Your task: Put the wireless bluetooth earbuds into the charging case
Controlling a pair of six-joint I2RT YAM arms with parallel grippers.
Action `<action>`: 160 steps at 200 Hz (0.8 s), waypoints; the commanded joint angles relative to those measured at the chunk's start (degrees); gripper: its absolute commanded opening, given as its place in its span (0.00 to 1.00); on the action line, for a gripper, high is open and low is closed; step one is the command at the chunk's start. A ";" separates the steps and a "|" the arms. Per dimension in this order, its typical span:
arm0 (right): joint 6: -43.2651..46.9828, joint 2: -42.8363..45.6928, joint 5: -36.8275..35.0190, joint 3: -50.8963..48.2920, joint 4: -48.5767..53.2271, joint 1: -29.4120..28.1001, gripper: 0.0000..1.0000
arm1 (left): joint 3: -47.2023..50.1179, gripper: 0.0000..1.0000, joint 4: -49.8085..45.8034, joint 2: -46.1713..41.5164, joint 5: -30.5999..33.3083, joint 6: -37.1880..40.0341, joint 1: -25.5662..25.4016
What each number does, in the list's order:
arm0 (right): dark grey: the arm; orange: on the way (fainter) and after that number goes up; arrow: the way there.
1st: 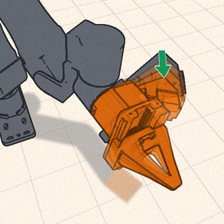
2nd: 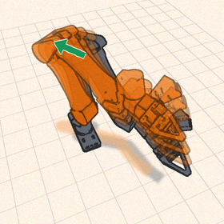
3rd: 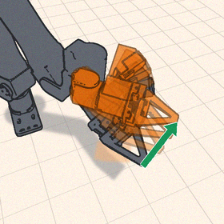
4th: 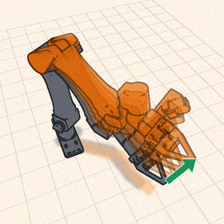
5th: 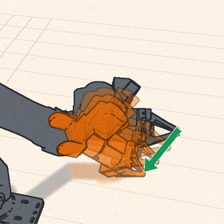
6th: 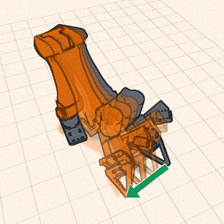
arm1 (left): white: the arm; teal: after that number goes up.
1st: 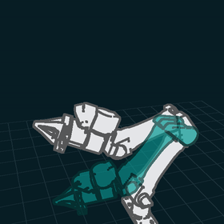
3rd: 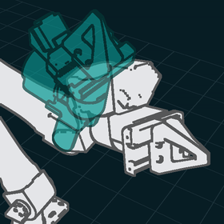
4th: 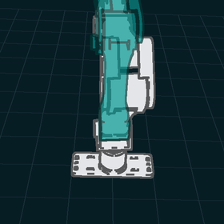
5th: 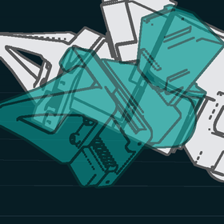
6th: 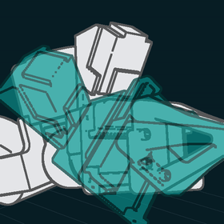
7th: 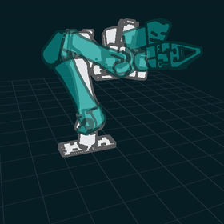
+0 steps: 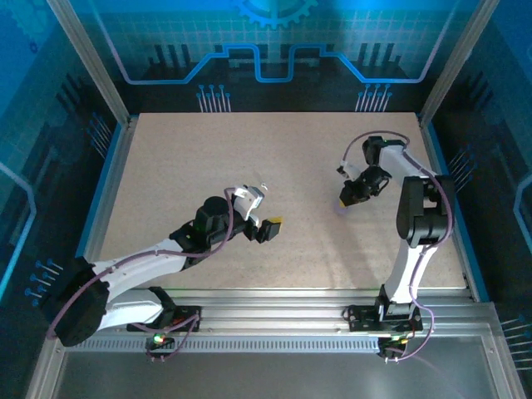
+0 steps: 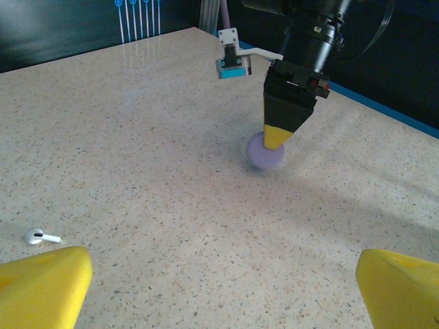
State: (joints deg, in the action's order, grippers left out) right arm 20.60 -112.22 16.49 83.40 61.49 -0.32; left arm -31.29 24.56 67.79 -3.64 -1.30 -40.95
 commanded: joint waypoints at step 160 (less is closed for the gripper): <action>3.48 -11.54 -2.33 12.62 10.35 5.50 0.18 | -4.48 0.99 -0.43 4.80 -0.27 0.42 -0.23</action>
State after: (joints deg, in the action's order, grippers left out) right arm 23.40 -122.28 14.98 94.02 69.45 4.32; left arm -33.74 24.21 71.64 -3.66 -1.32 -40.95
